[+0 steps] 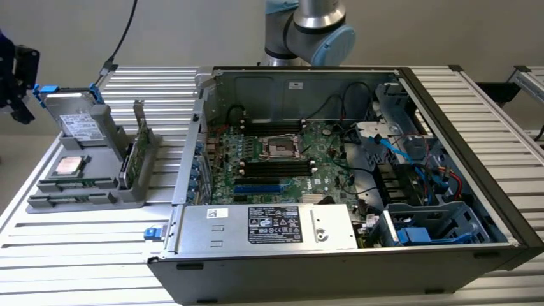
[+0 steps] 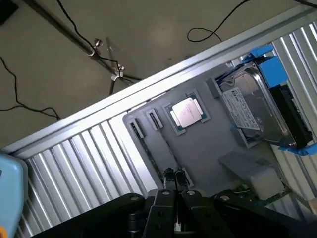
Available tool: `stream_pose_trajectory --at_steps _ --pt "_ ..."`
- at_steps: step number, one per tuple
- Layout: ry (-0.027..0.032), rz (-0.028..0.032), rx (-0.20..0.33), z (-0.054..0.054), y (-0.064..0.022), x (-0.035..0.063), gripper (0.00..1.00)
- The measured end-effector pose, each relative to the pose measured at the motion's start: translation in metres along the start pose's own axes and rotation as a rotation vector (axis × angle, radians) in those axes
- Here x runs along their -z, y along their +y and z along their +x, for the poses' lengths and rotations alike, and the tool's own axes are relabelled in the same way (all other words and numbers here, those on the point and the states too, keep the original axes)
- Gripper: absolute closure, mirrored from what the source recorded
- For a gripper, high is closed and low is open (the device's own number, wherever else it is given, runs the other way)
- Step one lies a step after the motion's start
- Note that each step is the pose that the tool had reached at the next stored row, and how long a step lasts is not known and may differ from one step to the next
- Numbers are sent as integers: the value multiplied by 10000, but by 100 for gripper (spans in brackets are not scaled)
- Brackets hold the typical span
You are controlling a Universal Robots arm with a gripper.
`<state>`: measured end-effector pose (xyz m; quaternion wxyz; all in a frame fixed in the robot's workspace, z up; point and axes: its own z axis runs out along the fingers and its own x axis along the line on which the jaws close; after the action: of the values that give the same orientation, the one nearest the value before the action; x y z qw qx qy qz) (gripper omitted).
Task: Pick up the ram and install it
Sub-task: 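Pick up the ram and move it above insertion slot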
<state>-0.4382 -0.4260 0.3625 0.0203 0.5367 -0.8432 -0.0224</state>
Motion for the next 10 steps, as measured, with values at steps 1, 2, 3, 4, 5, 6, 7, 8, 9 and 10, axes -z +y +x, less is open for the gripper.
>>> stream_pose_trajectory --at_steps 1,2,3,4,5,6,7,8,9,10 --pt "10 3 181 0 0 -5 90" --pt "20 6 359 0 0 -10 90" --pt "31 9 545 0 -1 -14 90" --pt "42 11 730 0 -1 -19 90" --pt "52 15 919 0 -1 -24 90" --pt "63 18 1110 0 -2 -29 90" --pt "73 20 1278 0 -2 -33 90" --pt "82 23 1454 0 -2 -37 90" --pt "94 26 1649 0 -2 -42 90" --pt "104 29 1817 0 -2 -46 90"
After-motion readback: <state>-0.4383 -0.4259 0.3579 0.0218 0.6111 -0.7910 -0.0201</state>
